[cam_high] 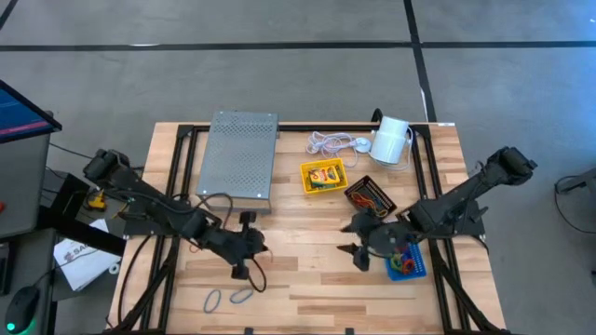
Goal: Pick & Place Office Desk Supplies
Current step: Put the red rubber band into the black bin
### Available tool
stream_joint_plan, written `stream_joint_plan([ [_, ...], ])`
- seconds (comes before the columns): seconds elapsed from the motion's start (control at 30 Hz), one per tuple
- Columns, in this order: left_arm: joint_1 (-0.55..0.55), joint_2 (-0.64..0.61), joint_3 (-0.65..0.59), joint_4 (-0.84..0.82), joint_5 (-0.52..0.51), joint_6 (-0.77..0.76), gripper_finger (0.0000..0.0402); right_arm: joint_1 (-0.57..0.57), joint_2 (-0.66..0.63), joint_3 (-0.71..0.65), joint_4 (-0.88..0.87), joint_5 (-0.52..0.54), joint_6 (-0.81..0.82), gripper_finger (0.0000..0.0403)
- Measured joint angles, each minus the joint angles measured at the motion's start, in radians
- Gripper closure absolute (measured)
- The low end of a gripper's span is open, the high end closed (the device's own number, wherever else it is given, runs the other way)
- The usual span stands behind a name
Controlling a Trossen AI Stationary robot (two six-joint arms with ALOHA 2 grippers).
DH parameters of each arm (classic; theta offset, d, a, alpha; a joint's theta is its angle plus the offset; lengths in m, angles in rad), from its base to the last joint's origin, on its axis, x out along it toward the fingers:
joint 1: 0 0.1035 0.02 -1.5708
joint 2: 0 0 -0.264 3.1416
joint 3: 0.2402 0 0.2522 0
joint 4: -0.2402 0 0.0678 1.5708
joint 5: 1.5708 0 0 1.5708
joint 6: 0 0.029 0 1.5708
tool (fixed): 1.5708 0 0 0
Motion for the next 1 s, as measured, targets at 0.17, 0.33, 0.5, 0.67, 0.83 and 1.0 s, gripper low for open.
stream_joint_plan([
  [0.17,0.016,-0.031,0.0,0.149,-0.053,0.002,0.0401,-0.075,0.0,0.0,0.221,-0.008,-0.168,0.0148],
  [0.33,0.04,-0.031,0.001,0.237,-0.12,0.064,0.0401,-0.148,0.0,0.0,0.318,-0.094,-0.22,0.0147],
  [0.5,0.094,-0.03,0.001,0.369,-0.145,0.146,0.0401,-0.207,0.036,0.0,0.402,-0.108,-0.214,0.0147],
  [0.67,0.156,-0.03,0.001,0.43,-0.144,0.212,0.0401,-0.247,0.117,0.0,0.528,-0.161,-0.215,0.0147],
  [0.83,0.197,-0.03,0.001,0.424,-0.144,0.214,0.0401,-0.261,0.151,0.0,0.632,-0.194,-0.232,0.0147],
  [1.0,0.216,-0.03,0.001,0.424,-0.144,0.214,0.0401,-0.278,0.15,0.0,0.671,-0.191,-0.25,0.0147],
])
